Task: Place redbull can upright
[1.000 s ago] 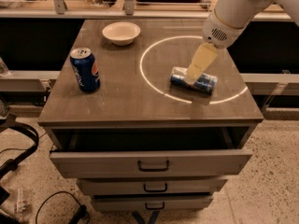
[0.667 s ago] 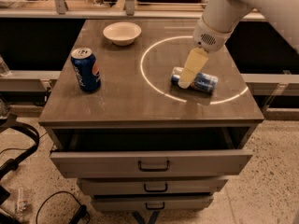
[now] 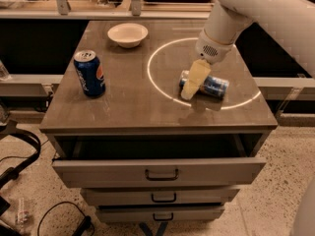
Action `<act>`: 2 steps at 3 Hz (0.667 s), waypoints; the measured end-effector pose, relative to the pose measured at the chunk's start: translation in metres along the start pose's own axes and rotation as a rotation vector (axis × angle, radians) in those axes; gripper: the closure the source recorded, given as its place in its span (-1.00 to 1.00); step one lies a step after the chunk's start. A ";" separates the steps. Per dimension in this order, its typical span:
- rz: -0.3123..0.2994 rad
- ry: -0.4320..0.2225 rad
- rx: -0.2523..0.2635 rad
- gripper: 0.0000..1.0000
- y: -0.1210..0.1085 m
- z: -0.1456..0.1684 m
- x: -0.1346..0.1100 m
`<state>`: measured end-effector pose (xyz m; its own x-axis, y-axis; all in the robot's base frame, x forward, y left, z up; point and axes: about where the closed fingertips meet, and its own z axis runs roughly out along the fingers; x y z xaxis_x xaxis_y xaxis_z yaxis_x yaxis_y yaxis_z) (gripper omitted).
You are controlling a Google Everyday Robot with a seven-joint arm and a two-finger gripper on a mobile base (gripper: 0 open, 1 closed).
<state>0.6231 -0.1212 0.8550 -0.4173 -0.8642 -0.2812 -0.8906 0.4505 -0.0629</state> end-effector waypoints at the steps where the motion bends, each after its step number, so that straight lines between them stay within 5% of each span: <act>1: 0.012 0.012 0.006 -0.70 0.005 0.007 0.005; 2: 0.016 0.041 0.014 -0.21 0.010 0.015 0.009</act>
Offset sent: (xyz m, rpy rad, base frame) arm -0.0161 -0.0007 -0.0231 -0.0727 0.0128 -0.0348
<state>0.6132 -0.1211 0.8378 -0.4388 -0.8651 -0.2432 -0.8811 0.4673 -0.0725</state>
